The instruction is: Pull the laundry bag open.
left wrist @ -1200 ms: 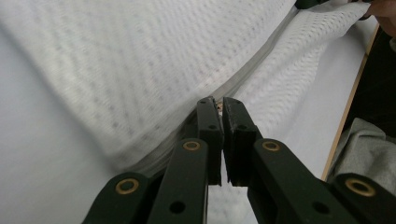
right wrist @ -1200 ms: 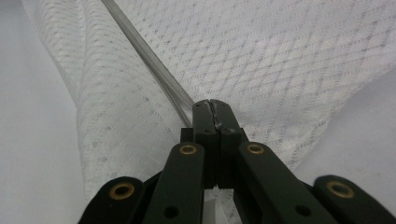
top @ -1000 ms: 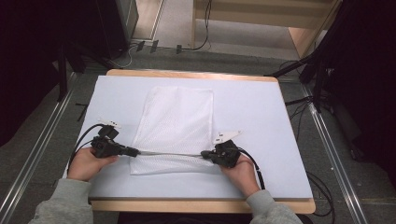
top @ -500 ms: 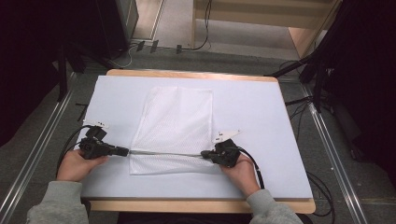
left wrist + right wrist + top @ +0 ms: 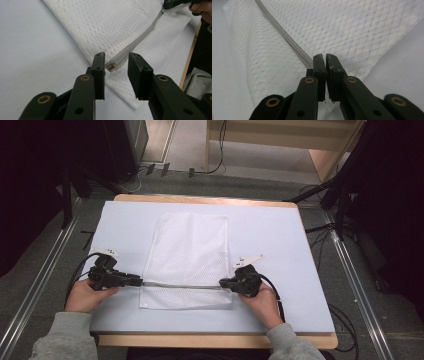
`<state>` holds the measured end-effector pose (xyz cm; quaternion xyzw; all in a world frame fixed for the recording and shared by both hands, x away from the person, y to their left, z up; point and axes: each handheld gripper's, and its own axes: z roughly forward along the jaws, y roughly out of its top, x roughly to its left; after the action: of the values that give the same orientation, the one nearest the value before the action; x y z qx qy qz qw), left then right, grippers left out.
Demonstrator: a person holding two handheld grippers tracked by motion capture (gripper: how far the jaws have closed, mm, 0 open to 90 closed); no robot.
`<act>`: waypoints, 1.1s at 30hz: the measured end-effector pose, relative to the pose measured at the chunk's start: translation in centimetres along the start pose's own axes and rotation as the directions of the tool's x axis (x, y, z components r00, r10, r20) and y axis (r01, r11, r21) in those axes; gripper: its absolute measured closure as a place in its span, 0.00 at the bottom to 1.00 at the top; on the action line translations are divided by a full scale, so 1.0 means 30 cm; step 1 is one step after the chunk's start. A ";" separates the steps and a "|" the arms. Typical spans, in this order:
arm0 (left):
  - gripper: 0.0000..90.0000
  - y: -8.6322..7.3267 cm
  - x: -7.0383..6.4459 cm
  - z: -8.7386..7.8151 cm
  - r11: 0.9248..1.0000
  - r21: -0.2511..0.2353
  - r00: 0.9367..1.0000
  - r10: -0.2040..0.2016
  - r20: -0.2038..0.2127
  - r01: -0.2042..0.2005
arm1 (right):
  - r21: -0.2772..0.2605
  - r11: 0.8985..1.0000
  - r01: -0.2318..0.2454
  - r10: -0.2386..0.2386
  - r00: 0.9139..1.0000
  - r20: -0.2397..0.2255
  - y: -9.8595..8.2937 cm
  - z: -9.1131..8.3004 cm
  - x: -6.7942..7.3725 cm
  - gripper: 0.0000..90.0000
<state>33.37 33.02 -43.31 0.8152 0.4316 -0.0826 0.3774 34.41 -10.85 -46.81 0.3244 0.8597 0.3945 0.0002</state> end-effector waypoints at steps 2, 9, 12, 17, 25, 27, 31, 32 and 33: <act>0.71 0.003 0.000 0.002 1.000 -0.004 1.000 0.003 0.002 -0.003 | 0.002 1.000 -0.003 0.003 1.000 0.001 -0.001 -0.003 0.001 0.96; 0.55 0.019 0.002 0.017 0.998 -0.040 0.998 0.046 -0.050 -0.048 | -0.030 0.999 -0.020 0.021 1.000 0.017 -0.003 -0.038 -0.011 0.83; 0.51 0.024 0.010 0.025 0.998 -0.051 0.997 0.046 -0.062 -0.049 | -0.043 0.999 -0.032 0.033 0.999 0.021 -0.007 -0.051 -0.021 0.79; 0.46 0.030 0.019 0.025 0.996 -0.068 0.996 0.046 -0.073 -0.051 | -0.060 0.997 -0.045 0.047 0.998 0.031 -0.016 -0.071 -0.032 0.75; 0.43 0.030 0.033 0.024 0.996 -0.071 0.993 0.039 -0.107 -0.046 | -0.073 0.996 -0.046 0.048 0.998 0.033 -0.027 -0.096 -0.042 0.61; 0.43 0.029 0.037 0.023 0.996 -0.077 0.994 0.025 -0.111 -0.034 | -0.077 0.996 -0.046 0.050 0.998 0.043 -0.032 -0.104 -0.051 0.59; 0.43 0.028 0.041 0.020 0.997 -0.078 0.992 0.020 -0.124 -0.030 | -0.087 0.994 -0.067 0.072 0.996 0.056 -0.043 -0.127 -0.073 0.55; 0.43 0.027 0.042 0.020 0.996 -0.079 0.992 0.019 -0.126 -0.029 | -0.088 0.993 -0.075 0.081 0.995 0.060 -0.045 -0.132 -0.076 0.55; 0.43 0.027 0.043 0.020 0.996 -0.080 0.992 0.020 -0.126 -0.030 | -0.093 0.993 -0.072 0.078 0.995 0.066 -0.048 -0.137 -0.082 0.53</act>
<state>34.88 33.16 -43.87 0.8080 0.4471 -0.0088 0.3836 34.49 -15.69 -45.58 0.3697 0.8278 0.4210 0.0300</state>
